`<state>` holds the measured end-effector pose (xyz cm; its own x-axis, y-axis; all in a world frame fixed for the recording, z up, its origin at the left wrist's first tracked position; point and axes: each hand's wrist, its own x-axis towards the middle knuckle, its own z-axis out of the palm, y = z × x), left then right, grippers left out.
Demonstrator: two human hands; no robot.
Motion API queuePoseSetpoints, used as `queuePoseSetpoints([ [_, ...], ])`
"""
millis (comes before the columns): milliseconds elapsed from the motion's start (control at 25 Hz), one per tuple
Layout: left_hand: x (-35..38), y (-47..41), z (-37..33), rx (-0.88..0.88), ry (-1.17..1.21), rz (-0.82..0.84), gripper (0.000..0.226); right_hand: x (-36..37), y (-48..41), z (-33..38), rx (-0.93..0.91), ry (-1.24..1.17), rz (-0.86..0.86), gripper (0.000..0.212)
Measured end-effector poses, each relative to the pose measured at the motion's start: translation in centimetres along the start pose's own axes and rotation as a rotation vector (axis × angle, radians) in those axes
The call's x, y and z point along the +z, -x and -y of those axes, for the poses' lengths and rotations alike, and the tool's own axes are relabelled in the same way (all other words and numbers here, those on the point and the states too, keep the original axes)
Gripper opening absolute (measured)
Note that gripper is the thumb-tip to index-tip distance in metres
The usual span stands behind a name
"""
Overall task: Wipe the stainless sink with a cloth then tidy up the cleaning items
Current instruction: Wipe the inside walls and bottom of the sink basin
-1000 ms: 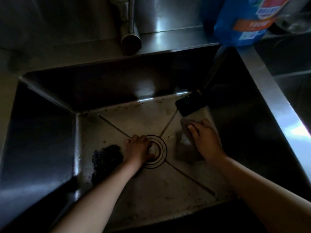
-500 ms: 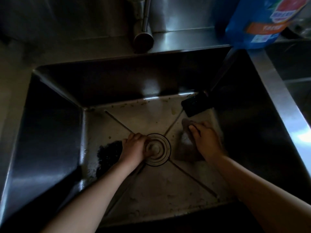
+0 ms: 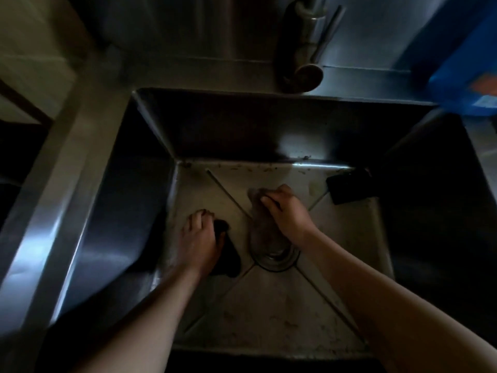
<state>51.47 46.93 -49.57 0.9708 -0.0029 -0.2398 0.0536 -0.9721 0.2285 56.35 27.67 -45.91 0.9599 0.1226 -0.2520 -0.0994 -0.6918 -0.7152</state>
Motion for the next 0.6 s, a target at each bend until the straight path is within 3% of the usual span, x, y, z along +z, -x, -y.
queuePoseSetpoints([
  [240, 2.0, 3.3, 0.9, 0.176, 0.047, 0.151, 0.065, 3.0, -2.3, 1.3, -0.060, 0.198, 0.020, 0.032],
  [360, 2.3, 4.4, 0.5, 0.249, 0.009, 0.154, 0.059, 3.6, -2.8, 1.1, -0.055, 0.203, -0.021, 0.034],
  [520, 1.9, 3.5, -0.9, 0.001, 0.100, -0.004, 0.053, 4.6, -4.0, 1.2, -0.168, 0.304, 0.038, 0.035],
  [600, 2.2, 2.8, -1.4, -0.137, 0.134, 0.007, 0.056, 5.6, -5.0, 1.6, -0.281, 0.371, 0.054, 0.035],
])
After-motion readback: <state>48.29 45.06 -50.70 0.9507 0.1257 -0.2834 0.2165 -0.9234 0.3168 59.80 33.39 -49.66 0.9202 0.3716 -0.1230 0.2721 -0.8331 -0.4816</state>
